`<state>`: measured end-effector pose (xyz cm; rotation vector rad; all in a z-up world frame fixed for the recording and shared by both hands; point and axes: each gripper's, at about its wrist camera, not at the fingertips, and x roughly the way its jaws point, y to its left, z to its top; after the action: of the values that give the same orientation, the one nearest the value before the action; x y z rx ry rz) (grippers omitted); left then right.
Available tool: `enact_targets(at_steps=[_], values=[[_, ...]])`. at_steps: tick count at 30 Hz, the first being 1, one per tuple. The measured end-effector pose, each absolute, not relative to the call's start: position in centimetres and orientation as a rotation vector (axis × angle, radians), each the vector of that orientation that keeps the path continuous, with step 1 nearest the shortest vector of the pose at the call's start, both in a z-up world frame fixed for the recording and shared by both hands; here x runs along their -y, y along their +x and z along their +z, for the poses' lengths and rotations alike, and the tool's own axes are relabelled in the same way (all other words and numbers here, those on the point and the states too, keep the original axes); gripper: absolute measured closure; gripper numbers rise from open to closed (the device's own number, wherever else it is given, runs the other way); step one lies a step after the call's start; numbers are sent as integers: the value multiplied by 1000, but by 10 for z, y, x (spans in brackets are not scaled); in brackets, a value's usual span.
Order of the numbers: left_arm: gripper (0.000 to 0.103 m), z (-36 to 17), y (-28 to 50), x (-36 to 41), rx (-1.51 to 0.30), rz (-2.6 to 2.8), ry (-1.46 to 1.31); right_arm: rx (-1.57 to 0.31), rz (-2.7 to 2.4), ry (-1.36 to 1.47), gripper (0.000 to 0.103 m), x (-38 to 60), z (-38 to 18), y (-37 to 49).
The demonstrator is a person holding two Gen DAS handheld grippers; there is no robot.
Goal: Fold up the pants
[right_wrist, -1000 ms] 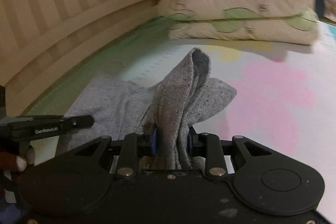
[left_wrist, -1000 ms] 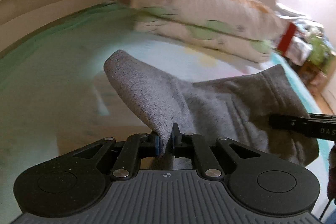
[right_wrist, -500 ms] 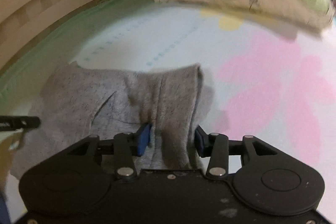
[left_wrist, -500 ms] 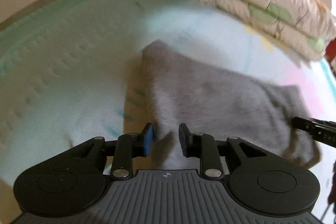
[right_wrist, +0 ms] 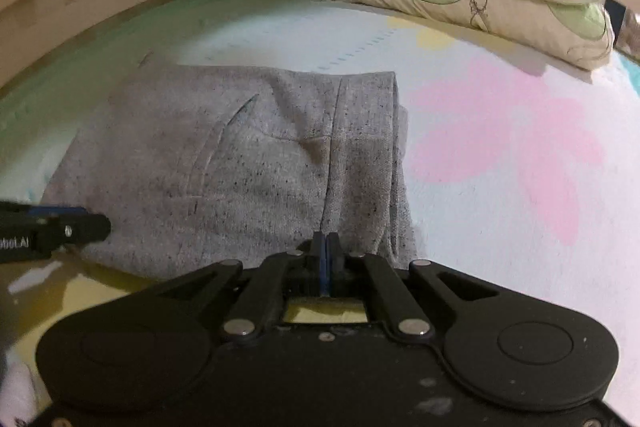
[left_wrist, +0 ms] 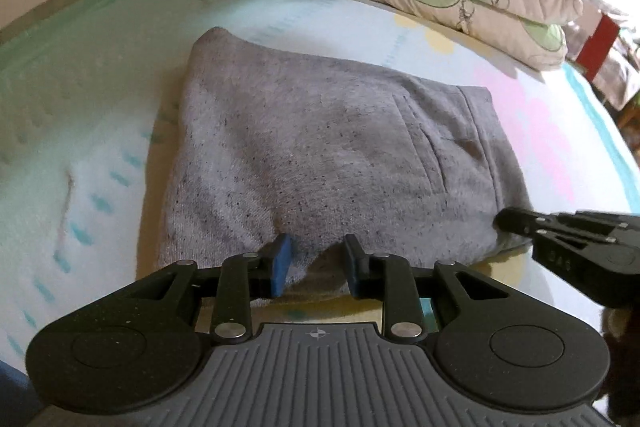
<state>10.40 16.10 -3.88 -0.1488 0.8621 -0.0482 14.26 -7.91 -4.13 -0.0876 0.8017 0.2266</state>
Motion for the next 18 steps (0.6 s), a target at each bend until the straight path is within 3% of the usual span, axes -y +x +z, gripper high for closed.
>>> enact_targets(at_steps=[6, 8, 10, 18], values=[[75, -24, 82, -162, -821, -43, -184, -764, 217, 1, 91, 79, -9, 122], [75, -16, 68, -163, -802, -24, -187, -727, 223, 33, 70, 78, 3, 101], [75, -4, 54, -161, -787, 10, -183, -689, 230, 57, 61, 81, 13, 81], [74, 31, 23, -150, -750, 134, -163, -639, 225, 74, 58, 74, 45, 28]])
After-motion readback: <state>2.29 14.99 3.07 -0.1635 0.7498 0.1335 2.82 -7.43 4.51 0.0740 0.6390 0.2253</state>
